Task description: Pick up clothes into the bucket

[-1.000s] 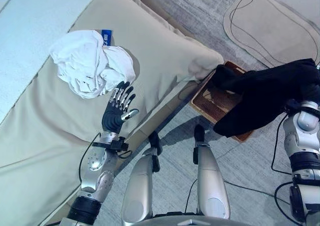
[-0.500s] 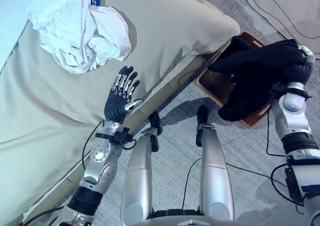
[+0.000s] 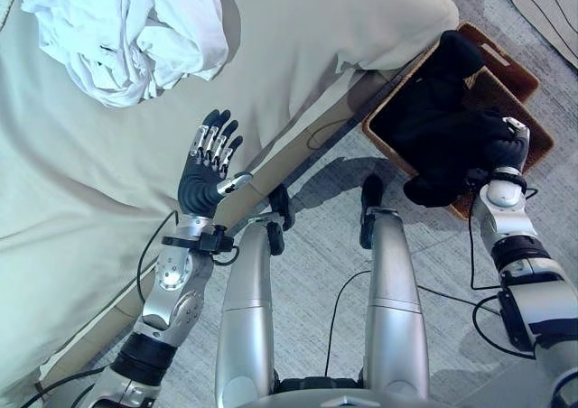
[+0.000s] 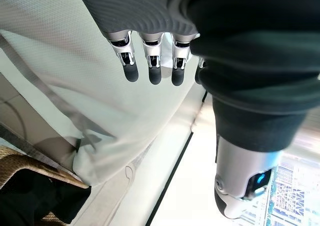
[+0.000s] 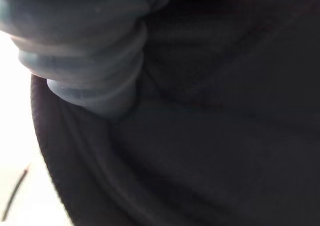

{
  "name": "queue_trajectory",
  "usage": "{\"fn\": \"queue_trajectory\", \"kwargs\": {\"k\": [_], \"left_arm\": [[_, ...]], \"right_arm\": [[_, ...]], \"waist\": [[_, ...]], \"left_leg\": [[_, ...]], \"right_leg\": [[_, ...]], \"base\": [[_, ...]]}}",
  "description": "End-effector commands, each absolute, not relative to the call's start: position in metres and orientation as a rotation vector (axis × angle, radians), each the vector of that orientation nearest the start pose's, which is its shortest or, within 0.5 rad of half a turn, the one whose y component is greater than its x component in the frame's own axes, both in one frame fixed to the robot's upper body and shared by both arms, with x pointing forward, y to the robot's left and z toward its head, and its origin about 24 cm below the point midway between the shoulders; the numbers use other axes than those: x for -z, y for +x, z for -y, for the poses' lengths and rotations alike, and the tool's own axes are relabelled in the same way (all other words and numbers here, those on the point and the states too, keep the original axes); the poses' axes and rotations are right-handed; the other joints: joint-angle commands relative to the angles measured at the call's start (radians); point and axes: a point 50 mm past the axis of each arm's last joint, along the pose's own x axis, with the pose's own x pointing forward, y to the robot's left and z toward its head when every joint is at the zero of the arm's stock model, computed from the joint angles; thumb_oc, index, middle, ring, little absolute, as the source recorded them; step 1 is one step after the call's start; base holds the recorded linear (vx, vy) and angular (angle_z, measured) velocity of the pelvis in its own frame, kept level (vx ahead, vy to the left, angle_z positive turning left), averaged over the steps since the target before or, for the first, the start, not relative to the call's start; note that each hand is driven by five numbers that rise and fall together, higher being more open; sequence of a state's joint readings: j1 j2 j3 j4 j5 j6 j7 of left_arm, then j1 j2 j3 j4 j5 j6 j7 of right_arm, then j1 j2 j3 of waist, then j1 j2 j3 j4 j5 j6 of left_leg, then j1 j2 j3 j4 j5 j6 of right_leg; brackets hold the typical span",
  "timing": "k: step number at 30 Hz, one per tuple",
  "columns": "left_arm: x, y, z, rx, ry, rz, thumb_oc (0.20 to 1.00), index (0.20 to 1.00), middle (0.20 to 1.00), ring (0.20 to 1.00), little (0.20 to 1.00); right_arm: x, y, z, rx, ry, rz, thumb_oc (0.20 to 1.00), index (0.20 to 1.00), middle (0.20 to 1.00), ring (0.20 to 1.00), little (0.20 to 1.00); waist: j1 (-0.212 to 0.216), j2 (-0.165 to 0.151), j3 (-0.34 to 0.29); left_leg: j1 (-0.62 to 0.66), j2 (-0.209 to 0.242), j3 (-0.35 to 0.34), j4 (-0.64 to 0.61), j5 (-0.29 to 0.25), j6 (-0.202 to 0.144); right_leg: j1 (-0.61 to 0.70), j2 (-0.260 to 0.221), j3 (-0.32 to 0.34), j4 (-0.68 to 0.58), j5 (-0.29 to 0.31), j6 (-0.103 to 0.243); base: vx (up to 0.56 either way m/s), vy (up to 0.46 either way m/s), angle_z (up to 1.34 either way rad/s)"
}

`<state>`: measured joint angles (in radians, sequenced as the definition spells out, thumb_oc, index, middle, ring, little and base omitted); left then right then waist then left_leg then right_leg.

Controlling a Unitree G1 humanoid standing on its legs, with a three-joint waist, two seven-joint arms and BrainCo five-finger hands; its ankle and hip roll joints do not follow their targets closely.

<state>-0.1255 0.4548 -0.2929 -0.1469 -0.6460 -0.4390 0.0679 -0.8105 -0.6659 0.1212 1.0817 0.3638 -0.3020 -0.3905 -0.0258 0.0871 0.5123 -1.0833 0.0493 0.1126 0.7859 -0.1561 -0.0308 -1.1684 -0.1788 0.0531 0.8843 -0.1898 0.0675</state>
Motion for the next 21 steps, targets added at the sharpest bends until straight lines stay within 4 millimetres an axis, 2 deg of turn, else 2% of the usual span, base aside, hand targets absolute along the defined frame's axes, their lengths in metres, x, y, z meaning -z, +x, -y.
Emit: {"fn": "queue_trajectory", "kwargs": {"k": [1,6,7,8,9,15,21], "left_arm": [[-0.141,0.239,-0.152,0.279,-0.348,0.593,1.0,1.0,1.0,1.0,1.0],[-0.142,0.24,-0.149,0.295,-0.35,0.589,1.0,1.0,1.0,1.0,1.0],[-0.142,0.24,-0.149,0.293,-0.348,0.587,1.0,1.0,1.0,1.0,1.0],[-0.142,0.24,-0.149,0.289,-0.346,0.588,1.0,1.0,1.0,1.0,1.0],[-0.142,0.24,-0.15,0.286,-0.342,0.587,1.0,1.0,1.0,1.0,1.0],[-0.141,0.244,-0.151,0.274,-0.339,0.58,1.0,1.0,1.0,1.0,1.0],[-0.138,0.251,-0.154,0.253,-0.322,0.571,1.0,1.0,1.0,1.0,1.0]], "right_arm": [[-0.159,0.343,0.358,0.743,-0.404,0.15,0.2,0.2,0.2,0.2,0.2],[-0.164,0.339,0.371,0.81,-0.429,0.108,0.2,0.2,0.2,0.2,0.2],[-0.164,0.339,0.373,0.824,-0.435,0.101,0.297,0.297,0.297,0.297,0.297],[-0.165,0.339,0.372,0.824,-0.438,0.097,0.63,0.63,0.63,0.63,0.63],[-0.163,0.34,0.373,0.82,-0.456,0.082,1.0,1.0,1.0,1.0,1.0],[-0.153,0.343,0.37,0.776,-0.552,-0.017,1.0,1.0,1.0,1.0,1.0],[-0.125,0.342,0.362,0.694,-0.616,-0.132,1.0,1.0,1.0,1.0,1.0]], "waist": [[-0.008,0.03,-0.102],[-0.007,0.033,-0.112],[-0.007,0.033,-0.115],[-0.007,0.032,-0.117],[-0.007,0.031,-0.12],[-0.012,0.021,-0.136],[-0.019,0.008,-0.146]], "left_leg": [[-0.041,-0.038,-0.022,0.1,-0.105,0.033],[-0.038,-0.042,-0.015,0.086,-0.104,0.036],[-0.036,-0.042,-0.012,0.082,-0.103,0.036],[-0.036,-0.042,-0.011,0.078,-0.101,0.036],[-0.03,-0.041,-0.008,0.067,-0.098,0.037],[0.02,-0.039,-0.004,-0.016,-0.078,0.037],[0.134,-0.043,-0.01,-0.165,-0.026,0.031]], "right_leg": [[-0.022,0.013,-0.028,-0.051,0.096,0.019],[-0.024,0.013,-0.025,-0.061,0.097,0.019],[-0.022,0.014,-0.025,-0.063,0.097,0.02],[-0.022,0.015,-0.025,-0.066,0.099,0.02],[-0.019,0.014,-0.026,-0.073,0.1,0.021],[0.022,0.009,-0.032,-0.149,0.122,0.028],[0.127,0.002,-0.046,-0.271,0.162,0.043]], "base": [[0.0,0.002,-0.04],[0.0,0.001,-0.01],[0.0,0.0,0.0],[0.0,0.0,0.0],[0.0,0.0,0.0],[0.0,0.0,0.0],[-0.01,-0.003,-0.01]]}}
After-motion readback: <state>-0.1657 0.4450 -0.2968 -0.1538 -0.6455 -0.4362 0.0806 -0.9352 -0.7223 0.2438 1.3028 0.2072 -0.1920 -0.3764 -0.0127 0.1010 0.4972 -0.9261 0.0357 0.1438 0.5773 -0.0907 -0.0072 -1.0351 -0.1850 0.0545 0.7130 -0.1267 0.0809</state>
